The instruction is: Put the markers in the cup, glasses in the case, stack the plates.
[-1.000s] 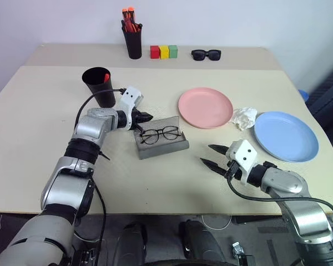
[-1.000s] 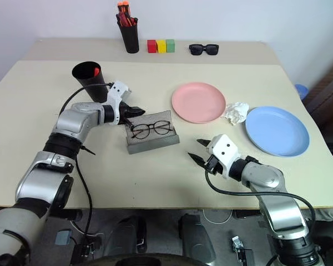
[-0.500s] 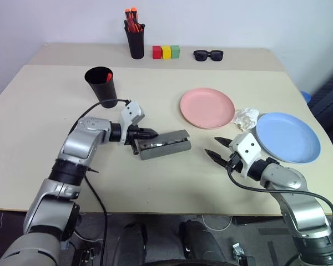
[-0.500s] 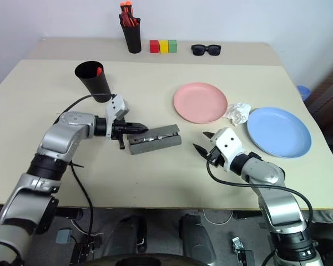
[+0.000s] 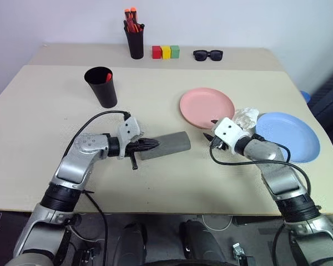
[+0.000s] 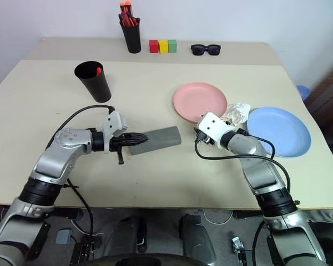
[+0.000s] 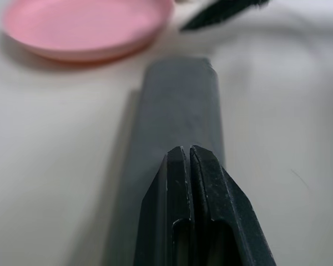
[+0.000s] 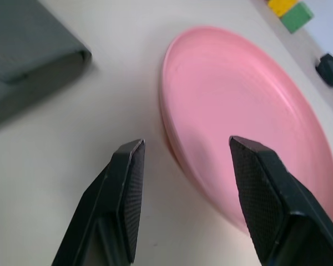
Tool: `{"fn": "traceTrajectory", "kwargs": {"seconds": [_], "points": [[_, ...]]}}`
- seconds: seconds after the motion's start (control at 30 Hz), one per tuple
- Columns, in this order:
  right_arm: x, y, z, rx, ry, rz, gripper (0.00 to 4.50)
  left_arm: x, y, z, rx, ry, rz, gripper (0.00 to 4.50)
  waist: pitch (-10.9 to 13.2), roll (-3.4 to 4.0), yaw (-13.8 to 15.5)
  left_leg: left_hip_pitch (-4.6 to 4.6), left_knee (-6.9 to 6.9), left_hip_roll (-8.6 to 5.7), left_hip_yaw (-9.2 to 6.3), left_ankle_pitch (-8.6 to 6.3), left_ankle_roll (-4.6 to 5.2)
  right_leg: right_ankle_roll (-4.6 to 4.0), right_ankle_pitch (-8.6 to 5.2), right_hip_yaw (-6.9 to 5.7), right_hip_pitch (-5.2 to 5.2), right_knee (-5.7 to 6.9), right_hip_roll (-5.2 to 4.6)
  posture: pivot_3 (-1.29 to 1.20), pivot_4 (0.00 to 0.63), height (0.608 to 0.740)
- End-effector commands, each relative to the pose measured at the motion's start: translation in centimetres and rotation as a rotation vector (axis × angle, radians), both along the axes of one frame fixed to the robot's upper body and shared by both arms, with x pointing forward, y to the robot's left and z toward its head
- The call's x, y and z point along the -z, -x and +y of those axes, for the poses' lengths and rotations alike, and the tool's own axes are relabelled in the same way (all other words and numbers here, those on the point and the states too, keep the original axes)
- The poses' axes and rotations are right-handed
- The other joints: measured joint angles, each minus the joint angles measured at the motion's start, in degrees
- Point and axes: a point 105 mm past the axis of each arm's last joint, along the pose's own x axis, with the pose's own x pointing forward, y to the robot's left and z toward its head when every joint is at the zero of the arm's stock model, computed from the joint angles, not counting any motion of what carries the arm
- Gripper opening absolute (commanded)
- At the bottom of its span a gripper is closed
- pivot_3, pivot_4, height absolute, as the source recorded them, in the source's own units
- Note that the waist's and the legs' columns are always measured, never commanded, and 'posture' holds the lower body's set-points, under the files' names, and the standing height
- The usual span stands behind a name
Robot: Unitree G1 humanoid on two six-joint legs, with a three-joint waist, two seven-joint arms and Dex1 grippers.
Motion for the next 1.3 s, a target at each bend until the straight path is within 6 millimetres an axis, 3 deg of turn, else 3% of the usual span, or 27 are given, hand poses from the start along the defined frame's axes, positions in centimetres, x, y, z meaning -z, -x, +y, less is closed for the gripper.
{"fn": "traceTrajectory", "kwargs": {"seconds": [0.03, 0.07, 0.13, 0.27, 0.47, 0.63, 0.73, 0.83, 0.93, 1.07, 1.17, 1.27, 1.3], "points": [[-0.1, -1.3, -0.1, -0.018, 0.133, -0.093, 2.44, -3.2, 1.0, 1.1, -0.055, 0.083, -0.13, 0.1, 0.0, 0.0, 0.02, 0.01, -0.01, 0.0, 0.02, 0.0, 0.0, 0.0, 0.0, 0.01, -0.01, 0.01, 0.0, 0.0, 0.15, 0.722], [0.1, -1.5, 0.0, -0.028, 0.15, -0.101, 2.44, -3.3, 1.3, 1.4, -0.075, 0.09, -0.135, 0.1, 0.0, 0.0, 0.07, 0.01, -0.01, 0.01, 0.01, 0.0, 0.0, 0.0, 0.0, 0.01, -0.01, 0.01, 0.0, 0.0, 0.15, 0.722], [0.3, -1.8, 0.2, -0.045, 0.175, -0.116, 1.89, -3.4, 2.0, 2.1, -0.111, 0.097, -0.139, 0.05, 0.0, 0.0, 0.09, 0.02, -0.02, 0.02, 0.01, 0.0, 0.0, 0.01, 0.0, 0.01, 0.0, 0.03, 0.0, 0.0, 0.15, 0.722], [0.5, -2.0, 0.6, -0.092, 0.234, -0.163, 0.03, -3.3, 2.9, 2.8, -0.164, 0.101, -0.134, 0.05, 0.0, 0.0, 0.21, 0.02, 0.0, 0.01, 0.02, 0.0, 0.0, 0.0, 0.0, 0.01, 0.02, 0.03, -0.02, 0.0, 0.15, 0.722], [-0.2, -1.9, 1.2, -0.155, 0.301, -0.252, 0.03, -3.4, 3.0, 2.7, -0.195, 0.117, -0.14, 0.05, 0.0, 0.01, 0.11, 0.04, 0.0, 0.01, 0.03, 0.0, 0.0, -0.01, 0.0, 0.02, 0.02, 0.03, -0.02, 0.0, 0.15, 0.722], [-5.1, -1.5, 1.0, -0.176, 0.351, -0.459, 0.03, -3.7, 2.7, 2.7, -0.215, 0.142, -0.152, 0.05, 0.03, 0.05, 0.11, 0.06, -0.01, 0.01, 0.03, 0.0, -0.01, -0.01, 0.0, 0.02, 0.02, 0.05, -0.01, 0.0, 0.15, 0.722], [-7.4, -0.7, -1.4, -0.125, 0.342, -0.473, 0.03, -3.7, 2.4, 2.5, -0.203, 0.144, -0.153, 0.05, 0.04, 0.07, 0.27, 0.06, -0.01, 0.01, 0.03, 0.0, -0.01, -0.01, 0.0, 0.01, 0.02, 0.05, -0.02, 0.0, 0.15, 0.722], [-8.2, 0.7, -4.9, -0.049, 0.31, -0.4, 0.03, -3.8, 2.1, 2.0, -0.172, 0.153, -0.147, 0.05, 0.03, 0.06, 0.97, 0.06, 0.0, 0.0, 0.01, 0.0, 0.0, -0.01, 0.0, -0.01, 0.1, 0.0, -0.03, 0.0, 0.15, 0.722], [-7.8, 2.3, -9.2, 0.057, 0.299, -0.288, 0.03, -4.0, 2.1, 0.9, -0.115, 0.178, -0.145, 0.05, 0.02, 0.04, 1.14, 0.06, 0.01, -0.04, 0.01, -0.02, 0.04, -0.03, -0.01, -0.02, 0.16, -0.08, -0.08, 0.0, 0.15, 0.722], [-5.6, 5.2, -14.2, 0.185, 0.304, -0.119, 0.03, -4.3, 2.2, -0.9, -0.03, 0.192, -0.154, 0.05, -0.01, 0.09, 0.55, 0.09, 0.01, -0.04, 0.02, -0.03, 0.05, 0.0, 0.0, 0.0, 0.17, -0.05, -0.07, 0.0, 0.15, 0.722], [-3.4, 7.0, -16.0, 0.242, 0.312, -0.013, 0.03, -4.2, 1.9, -1.8, 0.001, 0.208, -0.14, 0.05, -0.04, 0.15, 0.06, 0.19, -0.02, -0.03, 0.01, -0.03, 0.05, 0.02, 0.01, 0.02, 0.2, -0.04, -0.02, 0.0, 0.15, 0.722], [-2.5, 7.4, -16.5, 0.272, 0.282, 0.023, 0.03, -4.1, 1.9, -2.3, 0.023, 0.211, -0.139, 0.05, -0.07, 0.23, -0.82, 0.33, -0.03, -0.02, 0.06, -0.03, 0.05, 0.02, 0.01, 0.1, 0.24, 0.0, 0.01, 0.0, 0.15, 0.722], [-2.5, 7.4, -16.5, 0.274, 0.28, 0.027, 0.64, -4.0, 1.9, -2.4, 0.025, 0.212, -0.138, 0.05, -0.07, 0.24, -1.15, 0.33, -0.03, -0.02, 0.05, -0.02, 0.04, 0.02, 0.01, 0.11, 0.24, 0.02, 0.01, 0.0, 0.15, 0.722]]}}
